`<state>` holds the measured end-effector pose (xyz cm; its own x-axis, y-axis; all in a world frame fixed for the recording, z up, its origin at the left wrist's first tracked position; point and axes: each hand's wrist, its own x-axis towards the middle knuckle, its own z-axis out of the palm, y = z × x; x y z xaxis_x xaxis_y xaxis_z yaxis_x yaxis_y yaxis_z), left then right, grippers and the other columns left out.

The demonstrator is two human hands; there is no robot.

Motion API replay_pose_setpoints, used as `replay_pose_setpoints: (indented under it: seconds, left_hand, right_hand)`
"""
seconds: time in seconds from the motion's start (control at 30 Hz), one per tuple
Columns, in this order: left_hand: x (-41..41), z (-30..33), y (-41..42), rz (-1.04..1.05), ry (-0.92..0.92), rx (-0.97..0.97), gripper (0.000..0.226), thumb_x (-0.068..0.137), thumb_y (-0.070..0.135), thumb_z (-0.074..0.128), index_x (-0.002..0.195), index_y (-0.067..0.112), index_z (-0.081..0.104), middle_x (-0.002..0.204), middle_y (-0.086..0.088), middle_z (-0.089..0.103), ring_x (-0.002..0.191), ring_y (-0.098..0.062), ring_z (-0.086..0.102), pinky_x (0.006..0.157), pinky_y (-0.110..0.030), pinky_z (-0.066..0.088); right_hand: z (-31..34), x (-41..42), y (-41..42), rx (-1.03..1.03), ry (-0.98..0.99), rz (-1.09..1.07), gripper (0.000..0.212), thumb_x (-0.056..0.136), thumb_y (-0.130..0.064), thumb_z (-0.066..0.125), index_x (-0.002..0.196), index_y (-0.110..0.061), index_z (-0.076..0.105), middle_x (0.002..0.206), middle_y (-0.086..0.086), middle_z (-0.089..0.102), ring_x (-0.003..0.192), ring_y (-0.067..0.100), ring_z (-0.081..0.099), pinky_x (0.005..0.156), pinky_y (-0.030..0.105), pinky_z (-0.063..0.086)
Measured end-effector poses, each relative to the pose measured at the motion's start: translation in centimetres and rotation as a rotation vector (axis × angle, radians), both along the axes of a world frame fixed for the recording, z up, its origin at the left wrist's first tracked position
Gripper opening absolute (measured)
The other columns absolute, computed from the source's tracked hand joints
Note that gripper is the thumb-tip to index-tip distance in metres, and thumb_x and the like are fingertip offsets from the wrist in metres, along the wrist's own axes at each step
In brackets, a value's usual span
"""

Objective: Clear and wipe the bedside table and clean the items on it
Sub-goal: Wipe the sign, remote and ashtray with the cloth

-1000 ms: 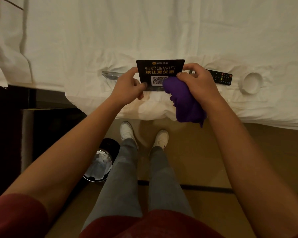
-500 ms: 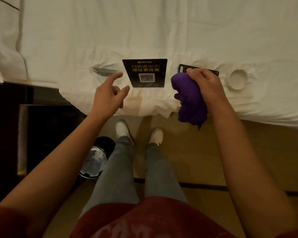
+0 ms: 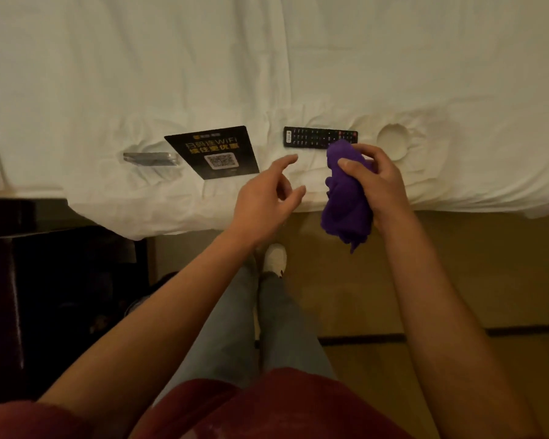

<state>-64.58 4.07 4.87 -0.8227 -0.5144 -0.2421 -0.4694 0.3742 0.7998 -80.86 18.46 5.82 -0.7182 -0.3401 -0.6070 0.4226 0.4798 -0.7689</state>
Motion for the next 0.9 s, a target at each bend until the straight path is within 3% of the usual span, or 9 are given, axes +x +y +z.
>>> replay_pose_setpoints:
  seconds: [0.13,0.23,0.4,0.5,0.7,0.8,0.9]
  left_hand:
    - [-4.4,-2.8,-0.9,-0.111,0.013,-0.106,0.060,0.092,0.042,0.069,0.146,0.026,0.051,0.134,-0.001,0.058,0.119,-0.017,0.054,0.099,-0.034,0.048]
    - [-6.6,-4.5,-1.7,-0.158,-0.061,-0.213,0.061,0.092,0.047,0.068,0.147,0.024,0.051,0.148,-0.007,0.049,0.134,-0.027,0.045,0.109,-0.040,0.040]
    - [-10.3,-7.2,-2.4,-0.181,-0.084,-0.352,0.053,0.097,0.047,0.061,0.141,0.018,0.058,0.144,-0.013,0.053,0.133,-0.032,0.046,0.108,-0.043,0.040]
    - [-12.6,-9.0,-2.6,-0.256,-0.198,-0.423,0.049,0.098,0.042,0.061,0.141,0.020,0.056,0.147,-0.011,0.050,0.137,-0.033,0.042,0.111,-0.045,0.037]
    - [-15.0,-11.3,-2.6,-0.378,-0.310,-0.532,0.048,0.098,0.041,0.059,0.141,0.020,0.053,0.140,-0.009,0.055,0.132,-0.034,0.046,0.111,-0.048,0.033]
    - [-16.1,-11.6,-2.6,-0.365,-0.351,-0.561,0.046,0.096,0.041,0.059,0.137,0.018,0.055,0.132,-0.011,0.056,0.124,-0.035,0.049,0.107,-0.049,0.036]
    - [-16.5,-11.5,-2.5,-0.349,-0.362,-0.543,0.045,0.094,0.039,0.063,0.133,0.017,0.057,0.127,-0.012,0.057,0.121,-0.034,0.049,0.105,-0.048,0.038]
  right_hand:
    - [-0.2,-1.3,-0.6,0.043,0.064,-0.079,0.036,0.072,-0.046,0.085,0.106,-0.045,0.073,0.108,-0.004,0.073,0.092,0.014,0.074,0.074,0.030,0.062]
    - [-0.5,-2.5,-1.1,0.048,0.081,-0.092,0.035,0.077,-0.043,0.084,0.110,-0.044,0.073,0.111,-0.006,0.072,0.096,0.013,0.073,0.076,0.028,0.062]
    - [-1.4,-5.0,-1.5,0.035,0.096,-0.187,0.029,0.077,-0.040,0.084,0.105,-0.044,0.077,0.111,-0.012,0.076,0.102,0.013,0.074,0.085,0.032,0.062]
    - [-2.3,-6.3,-1.6,0.031,0.111,-0.195,0.028,0.077,-0.040,0.084,0.104,-0.041,0.077,0.110,-0.013,0.077,0.102,0.011,0.074,0.083,0.029,0.061]
    - [-3.9,-9.1,-0.8,0.015,0.072,-0.141,0.026,0.080,-0.035,0.084,0.103,-0.043,0.076,0.111,-0.014,0.075,0.103,0.008,0.072,0.083,0.028,0.061]
    - [-4.4,-10.3,-0.4,0.010,0.033,-0.072,0.025,0.082,-0.034,0.083,0.104,-0.043,0.074,0.106,-0.022,0.074,0.098,0.001,0.071,0.077,0.019,0.057]
    - [-4.8,-11.2,0.0,-0.008,0.005,-0.003,0.024,0.083,-0.034,0.082,0.104,-0.042,0.074,0.106,-0.022,0.074,0.100,0.004,0.071,0.079,0.021,0.059]
